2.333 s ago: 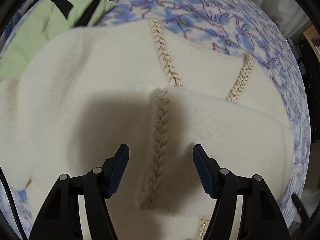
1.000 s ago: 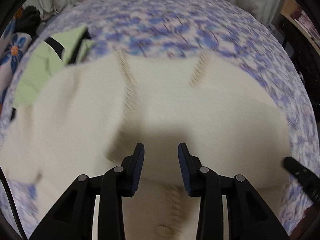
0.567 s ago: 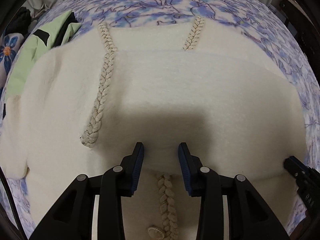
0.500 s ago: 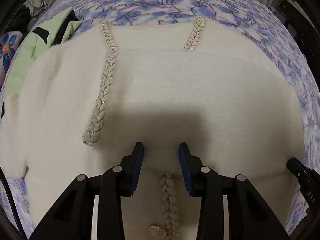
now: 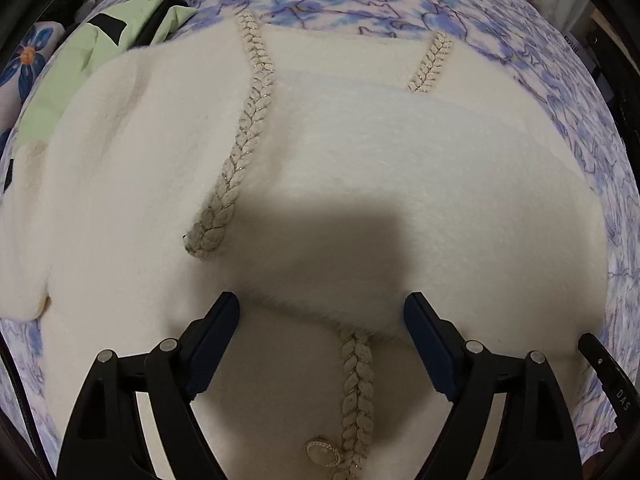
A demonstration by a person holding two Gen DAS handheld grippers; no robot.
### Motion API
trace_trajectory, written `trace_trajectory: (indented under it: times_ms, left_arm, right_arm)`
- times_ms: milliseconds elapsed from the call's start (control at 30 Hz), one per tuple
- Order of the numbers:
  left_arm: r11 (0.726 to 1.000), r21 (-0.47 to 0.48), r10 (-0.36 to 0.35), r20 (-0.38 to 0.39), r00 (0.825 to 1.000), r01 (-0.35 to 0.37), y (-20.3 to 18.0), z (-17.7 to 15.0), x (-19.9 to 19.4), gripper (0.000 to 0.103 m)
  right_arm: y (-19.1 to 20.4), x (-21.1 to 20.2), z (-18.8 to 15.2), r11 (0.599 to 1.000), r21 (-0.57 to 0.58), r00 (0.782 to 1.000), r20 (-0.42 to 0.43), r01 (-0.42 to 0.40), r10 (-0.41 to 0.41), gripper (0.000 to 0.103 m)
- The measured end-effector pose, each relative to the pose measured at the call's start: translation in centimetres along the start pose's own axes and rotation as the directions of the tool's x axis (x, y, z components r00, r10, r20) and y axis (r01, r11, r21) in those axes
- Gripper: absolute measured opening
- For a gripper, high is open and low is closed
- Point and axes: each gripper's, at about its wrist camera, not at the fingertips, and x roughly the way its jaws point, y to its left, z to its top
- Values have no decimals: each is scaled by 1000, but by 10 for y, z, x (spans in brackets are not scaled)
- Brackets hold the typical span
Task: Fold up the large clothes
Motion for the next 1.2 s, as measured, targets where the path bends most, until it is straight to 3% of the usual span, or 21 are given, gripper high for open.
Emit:
trace_trajectory:
  times_ms: [433,600,767,1200]
  left_arm:
    - [999,-27,-19,7,1000,19,-6,-18,-49,83]
    - [999,-36,-23,12,1000,24,-12,-25,-68,83]
    - [998,-45,-36,10,999,37,-12,-38,-92,83]
    - [999,-41,-5,64,998,7,-12,-66,-171,83]
  right_arm:
    - [-7,-24,-11,999,44,997,-77,-22,26,15]
    - [-3,-42,-14,1000,11,996,-81,-26,27,15]
    - [3,-57,-15,999,-17,996,-86,-35,33,25]
    - [33,-101,-19,985,-151,993,-90,-86,73,26]
